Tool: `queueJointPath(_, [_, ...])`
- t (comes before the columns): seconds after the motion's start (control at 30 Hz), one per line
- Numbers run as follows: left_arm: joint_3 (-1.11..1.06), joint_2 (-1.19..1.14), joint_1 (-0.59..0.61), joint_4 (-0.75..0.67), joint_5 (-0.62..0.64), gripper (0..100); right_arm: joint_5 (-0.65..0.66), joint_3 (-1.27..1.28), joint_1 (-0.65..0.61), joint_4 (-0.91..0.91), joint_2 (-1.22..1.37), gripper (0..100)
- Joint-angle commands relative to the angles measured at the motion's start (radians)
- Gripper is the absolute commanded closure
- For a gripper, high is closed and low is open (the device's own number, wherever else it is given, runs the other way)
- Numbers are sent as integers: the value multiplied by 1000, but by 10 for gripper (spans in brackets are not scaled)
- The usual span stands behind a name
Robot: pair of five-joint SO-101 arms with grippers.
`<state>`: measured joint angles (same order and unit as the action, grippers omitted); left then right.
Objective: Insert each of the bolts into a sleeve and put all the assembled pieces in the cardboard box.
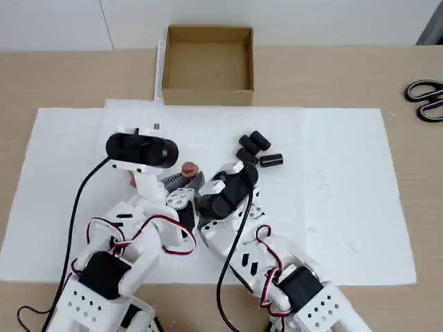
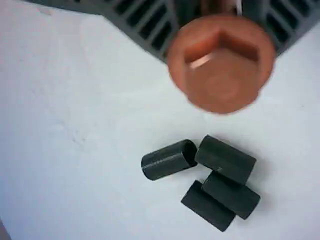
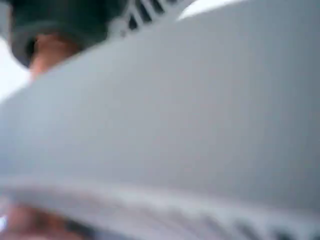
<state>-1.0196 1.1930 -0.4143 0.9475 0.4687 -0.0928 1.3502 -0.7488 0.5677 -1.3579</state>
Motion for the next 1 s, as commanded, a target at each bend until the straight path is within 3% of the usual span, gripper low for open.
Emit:
queueJointPath(0.0, [-28,6,9,20,-2,994,-8,-15,1,-22,-22,995])
queueJointPath(0.2, [-68,6,5,20,-63,994,-8,-15,1,-21,-22,995])
queueJointPath(0.63, [-67,6,58,-31,-58,994,-8,-15,1,-19,-22,995])
queueJointPath(0.97, [-94,2,61,-37,-58,994,-8,31,4,-15,-182,995])
